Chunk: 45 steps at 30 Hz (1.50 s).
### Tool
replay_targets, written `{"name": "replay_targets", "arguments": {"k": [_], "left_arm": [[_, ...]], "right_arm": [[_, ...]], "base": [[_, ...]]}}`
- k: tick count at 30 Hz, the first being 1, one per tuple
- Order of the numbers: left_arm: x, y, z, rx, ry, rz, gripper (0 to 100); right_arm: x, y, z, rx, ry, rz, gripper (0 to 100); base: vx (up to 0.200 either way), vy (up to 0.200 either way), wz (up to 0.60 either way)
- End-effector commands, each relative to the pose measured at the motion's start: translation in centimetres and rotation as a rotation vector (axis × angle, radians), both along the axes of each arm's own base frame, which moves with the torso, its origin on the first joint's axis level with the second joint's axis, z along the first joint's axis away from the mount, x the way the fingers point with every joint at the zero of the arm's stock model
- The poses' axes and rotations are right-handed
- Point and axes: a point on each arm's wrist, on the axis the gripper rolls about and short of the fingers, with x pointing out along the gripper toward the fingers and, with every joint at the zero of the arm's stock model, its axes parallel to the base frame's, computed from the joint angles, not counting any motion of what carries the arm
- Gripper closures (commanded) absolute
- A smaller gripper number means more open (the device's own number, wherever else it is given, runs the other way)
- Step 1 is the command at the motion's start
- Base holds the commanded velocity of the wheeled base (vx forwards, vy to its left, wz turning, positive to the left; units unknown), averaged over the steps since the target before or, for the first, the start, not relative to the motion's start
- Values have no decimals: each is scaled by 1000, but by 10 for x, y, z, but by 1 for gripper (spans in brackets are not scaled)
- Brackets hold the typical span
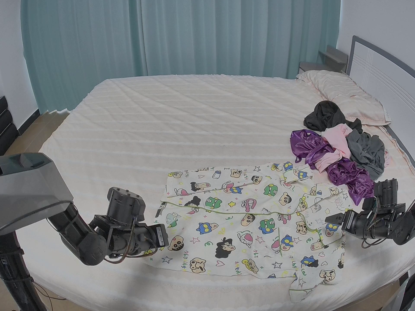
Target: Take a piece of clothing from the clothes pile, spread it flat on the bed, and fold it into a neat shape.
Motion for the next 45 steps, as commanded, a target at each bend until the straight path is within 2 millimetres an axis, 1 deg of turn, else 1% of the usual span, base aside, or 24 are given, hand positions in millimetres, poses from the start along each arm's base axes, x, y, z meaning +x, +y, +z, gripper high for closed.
{"name": "replay_targets", "arguments": {"k": [1, 6, 8, 10, 15, 20, 21, 25, 27, 33, 40, 45], "left_arm": [[-16, -26, 2, 25, -15, -74, 100], [-36, -51, -5, 61, -7, -157, 100], [-40, -56, -7, 69, -5, -170, 100], [-48, -67, -16, 98, 7, -205, 100], [-54, -77, -28, 142, 18, -220, 100], [-59, -80, -32, 155, 22, -232, 100], [-60, -81, -32, 156, 24, -236, 0], [-65, -81, -29, 152, 19, -244, 0], [-70, -80, -24, 146, 14, -250, 0], [-80, -76, -1, 91, -23, -247, 0], [-92, -80, 25, -29, -41, -220, 0], [-100, -79, 23, -47, 9, -195, 0]], "right_arm": [[0, 1, -1, 0, 2, 5, 0], [0, 1, -1, 0, 6, 5, 0], [0, 1, -1, 1, 6, 6, 0], [-1, 1, -2, 8, 12, 12, 0], [-1, 1, -4, 12, 21, 17, 0], [-2, 1, -7, 15, 35, 19, 0], [-2, 1, -8, 16, 36, 20, 0], [-4, 1, -9, 17, 44, 21, 0], [-4, 1, -9, 17, 42, 21, 0], [-4, 1, -8, 18, 39, 20, 0], [-4, 1, -9, 19, 41, 21, 0], [-4, 2, -9, 30, 41, 32, 0]], "base": [[0, 0, 0], [0, 0, 0], [0, 0, 0], [0, 0, 0], [0, 0, 0], [0, 0, 0], [0, 0, 0], [0, 0, 0], [0, 0, 0], [0, 0, 0], [0, 0, 0], [0, 0, 0]]}}
